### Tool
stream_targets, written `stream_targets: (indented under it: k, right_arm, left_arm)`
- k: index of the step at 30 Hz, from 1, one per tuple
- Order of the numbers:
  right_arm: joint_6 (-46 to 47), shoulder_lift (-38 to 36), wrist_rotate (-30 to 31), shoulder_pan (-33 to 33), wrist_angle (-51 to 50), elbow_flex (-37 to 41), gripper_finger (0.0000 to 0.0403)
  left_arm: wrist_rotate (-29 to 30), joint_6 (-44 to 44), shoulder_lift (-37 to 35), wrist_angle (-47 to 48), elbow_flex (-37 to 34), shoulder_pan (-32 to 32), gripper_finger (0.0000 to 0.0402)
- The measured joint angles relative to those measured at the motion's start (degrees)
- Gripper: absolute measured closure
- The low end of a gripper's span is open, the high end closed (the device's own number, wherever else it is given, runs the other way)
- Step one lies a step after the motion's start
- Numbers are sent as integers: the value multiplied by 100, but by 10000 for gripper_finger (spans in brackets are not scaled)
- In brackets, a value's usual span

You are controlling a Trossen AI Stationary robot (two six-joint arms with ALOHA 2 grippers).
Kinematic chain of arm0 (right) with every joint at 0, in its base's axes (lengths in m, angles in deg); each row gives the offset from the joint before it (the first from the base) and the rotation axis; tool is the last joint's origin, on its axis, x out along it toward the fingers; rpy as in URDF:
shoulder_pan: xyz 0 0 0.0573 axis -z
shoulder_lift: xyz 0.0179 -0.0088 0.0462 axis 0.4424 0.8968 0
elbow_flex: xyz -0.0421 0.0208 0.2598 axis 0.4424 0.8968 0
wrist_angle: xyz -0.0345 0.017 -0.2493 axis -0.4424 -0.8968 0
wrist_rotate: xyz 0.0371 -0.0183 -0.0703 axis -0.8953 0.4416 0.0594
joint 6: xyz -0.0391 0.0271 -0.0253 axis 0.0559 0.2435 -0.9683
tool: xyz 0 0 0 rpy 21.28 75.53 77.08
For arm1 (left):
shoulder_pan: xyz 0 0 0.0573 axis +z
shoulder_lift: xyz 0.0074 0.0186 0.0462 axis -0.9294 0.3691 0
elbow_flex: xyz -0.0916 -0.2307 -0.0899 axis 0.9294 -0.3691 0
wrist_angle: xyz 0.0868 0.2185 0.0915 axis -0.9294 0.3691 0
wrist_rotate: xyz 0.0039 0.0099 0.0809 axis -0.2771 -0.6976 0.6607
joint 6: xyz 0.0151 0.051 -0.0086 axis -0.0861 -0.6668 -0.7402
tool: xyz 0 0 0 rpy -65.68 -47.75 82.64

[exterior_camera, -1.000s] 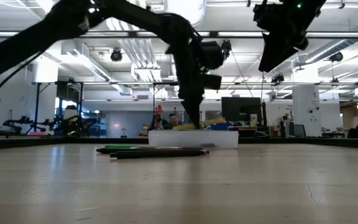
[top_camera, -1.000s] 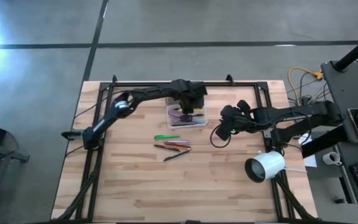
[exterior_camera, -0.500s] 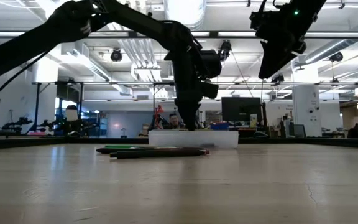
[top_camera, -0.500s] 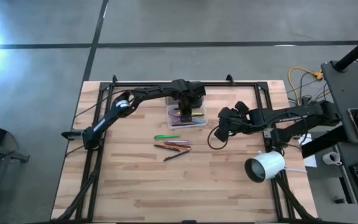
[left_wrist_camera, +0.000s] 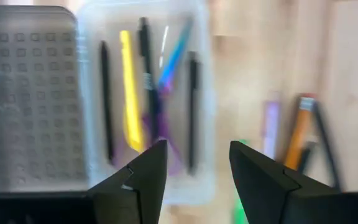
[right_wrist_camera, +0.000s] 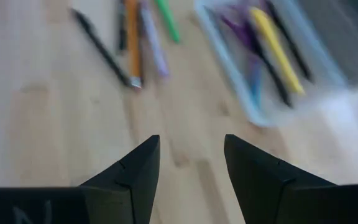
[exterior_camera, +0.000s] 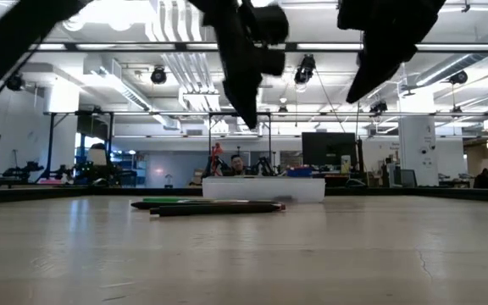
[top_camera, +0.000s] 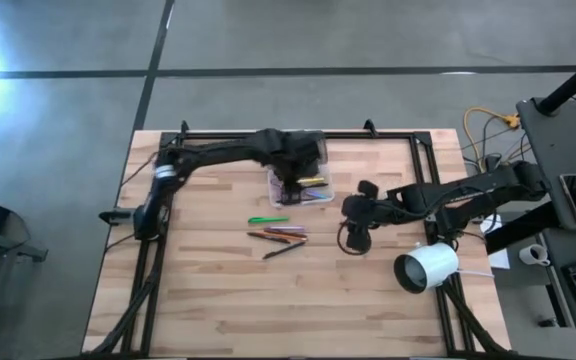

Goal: Pick & place school supplies into a supply box
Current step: Put the black pen into the black supply box

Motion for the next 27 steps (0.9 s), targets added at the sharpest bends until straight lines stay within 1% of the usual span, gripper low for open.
stream_targets:
  k: [2, 5, 8, 10, 13, 16, 19, 22, 27]
  right_arm:
    - [-369, 53, -225, 16, 427, 79, 232]
    - [-1010, 380, -637, 14, 850, 52, 232]
    - [-1417, 999, -1095, 15, 1083, -183, 232]
    - [-1520, 1498, -1312, 25, 1084, -430, 232]
    - [-1634, 2243, -1393, 25, 1093, -912, 232]
    - [-1877, 2856, -1412, 36, 1112, -1446, 232]
    - [-2045, 3350, -1599, 63, 1060, -1889, 232]
    - [-2082, 3764, -1823, 84, 1017, -2273, 232]
    - [-2249, 4381, -1841, 101, 933, -2834, 232]
  left_arm:
    - [-5, 354, -613, -391, -817, -183, 243]
    - [-4, 1091, -1665, -1249, -2306, -471, 243]
    - [15, 1833, -2775, -2354, -3823, -769, 243]
    - [39, 2301, -3447, -3086, -4693, -935, 243]
    - [271, 2900, -4261, -3791, -5663, -1114, 243]
    - [593, 3421, -4892, -3916, -6218, -1248, 243]
    - [768, 3741, -5302, -3888, -6545, -1341, 243]
    - [776, 3948, -5609, -3897, -6740, -1378, 243]
    - [777, 4028, -5966, -3890, -6983, -1382, 242]
